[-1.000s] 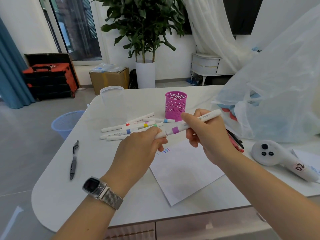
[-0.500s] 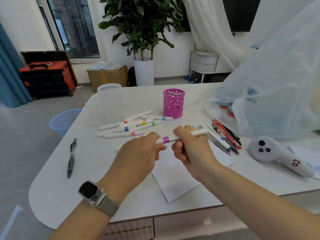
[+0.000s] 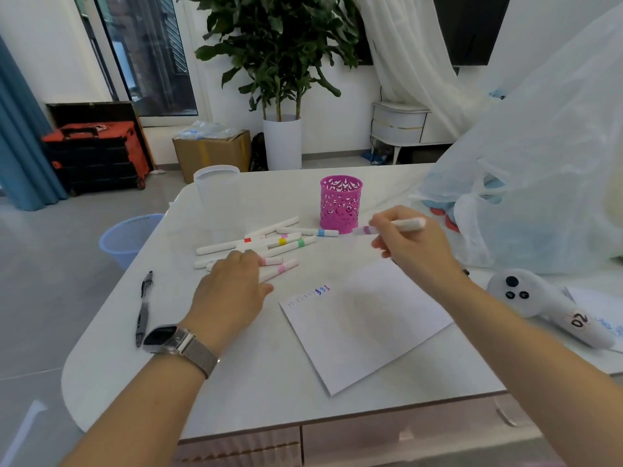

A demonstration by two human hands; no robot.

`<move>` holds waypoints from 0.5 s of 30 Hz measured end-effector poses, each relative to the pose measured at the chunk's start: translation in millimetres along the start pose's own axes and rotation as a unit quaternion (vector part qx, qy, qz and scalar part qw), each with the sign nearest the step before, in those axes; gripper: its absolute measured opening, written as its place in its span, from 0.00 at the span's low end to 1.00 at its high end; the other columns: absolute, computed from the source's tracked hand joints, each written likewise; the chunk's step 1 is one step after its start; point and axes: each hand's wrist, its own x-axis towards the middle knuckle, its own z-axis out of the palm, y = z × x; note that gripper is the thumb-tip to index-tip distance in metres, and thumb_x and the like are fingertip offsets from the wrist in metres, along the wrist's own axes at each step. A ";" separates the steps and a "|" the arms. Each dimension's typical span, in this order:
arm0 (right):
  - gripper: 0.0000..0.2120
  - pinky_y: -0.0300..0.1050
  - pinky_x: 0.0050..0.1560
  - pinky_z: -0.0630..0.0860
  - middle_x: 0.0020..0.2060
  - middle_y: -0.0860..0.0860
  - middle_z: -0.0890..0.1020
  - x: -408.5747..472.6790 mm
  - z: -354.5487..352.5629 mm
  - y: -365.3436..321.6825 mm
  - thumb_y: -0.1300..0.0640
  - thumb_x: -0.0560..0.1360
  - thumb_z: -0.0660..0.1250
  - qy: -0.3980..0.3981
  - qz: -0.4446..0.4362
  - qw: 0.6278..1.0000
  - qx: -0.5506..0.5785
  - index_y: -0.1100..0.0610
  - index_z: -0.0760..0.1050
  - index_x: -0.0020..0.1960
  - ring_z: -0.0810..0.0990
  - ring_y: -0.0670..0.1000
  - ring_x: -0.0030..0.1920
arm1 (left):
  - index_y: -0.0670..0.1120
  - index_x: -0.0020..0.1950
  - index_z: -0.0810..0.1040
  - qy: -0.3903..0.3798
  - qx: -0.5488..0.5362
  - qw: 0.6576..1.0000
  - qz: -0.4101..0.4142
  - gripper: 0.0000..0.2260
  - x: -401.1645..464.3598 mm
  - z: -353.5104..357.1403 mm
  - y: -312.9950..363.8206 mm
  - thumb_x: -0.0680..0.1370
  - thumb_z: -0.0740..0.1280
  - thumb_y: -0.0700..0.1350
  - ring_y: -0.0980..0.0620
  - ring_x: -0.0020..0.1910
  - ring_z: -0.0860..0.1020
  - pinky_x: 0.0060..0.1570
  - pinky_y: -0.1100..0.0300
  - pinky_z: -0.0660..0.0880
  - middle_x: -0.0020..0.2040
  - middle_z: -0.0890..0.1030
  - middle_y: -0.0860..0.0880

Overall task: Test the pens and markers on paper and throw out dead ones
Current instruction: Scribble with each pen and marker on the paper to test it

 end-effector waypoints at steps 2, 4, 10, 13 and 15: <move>0.08 0.43 0.43 0.75 0.41 0.45 0.83 6.1 -14.9 25.9 0.52 0.78 0.62 0.001 -0.048 0.986 -0.160 0.52 0.79 0.49 0.80 0.49 0.42 | 0.46 0.67 0.68 -0.020 0.021 0.999 -0.032 0.20 5.5 6.0 -13.2 0.78 0.63 0.52 0.44 0.62 0.71 0.59 0.50 0.71 0.63 0.72 0.45; 0.10 0.44 0.47 0.72 0.45 0.49 0.81 13.0 -26.7 54.5 0.51 0.78 0.61 -0.033 -0.052 0.961 -0.269 0.52 0.78 0.54 0.78 0.54 0.48 | 0.46 0.65 0.69 -0.032 0.019 0.998 -0.043 0.18 8.3 11.7 -20.7 0.78 0.63 0.51 0.44 0.61 0.71 0.58 0.50 0.71 0.62 0.73 0.46; 0.24 0.53 0.57 0.68 0.62 0.54 0.71 15.1 -31.3 79.8 0.42 0.77 0.57 -0.111 0.124 0.824 -0.542 0.51 0.65 0.69 0.66 0.59 0.63 | 0.45 0.57 0.73 -0.047 0.055 0.996 -0.045 0.11 12.5 20.9 -20.5 0.80 0.59 0.49 0.46 0.54 0.74 0.53 0.50 0.74 0.56 0.75 0.45; 0.21 0.53 0.60 0.67 0.65 0.54 0.70 12.8 -21.5 61.0 0.49 0.77 0.61 -0.042 0.020 0.867 -0.496 0.51 0.67 0.69 0.64 0.59 0.65 | 0.40 0.56 0.72 -0.042 0.033 0.997 -0.053 0.10 13.9 20.7 -10.1 0.81 0.54 0.42 0.46 0.48 0.74 0.44 0.56 0.73 0.54 0.74 0.42; 0.23 0.51 0.60 0.68 0.63 0.52 0.71 8.7 -11.5 46.2 0.55 0.76 0.63 -0.047 -0.085 0.903 -0.419 0.48 0.65 0.70 0.66 0.56 0.63 | 0.38 0.56 0.73 -0.025 -0.024 0.997 -0.062 0.12 11.0 15.7 5.9 0.81 0.51 0.38 0.49 0.42 0.72 0.33 0.62 0.66 0.48 0.75 0.44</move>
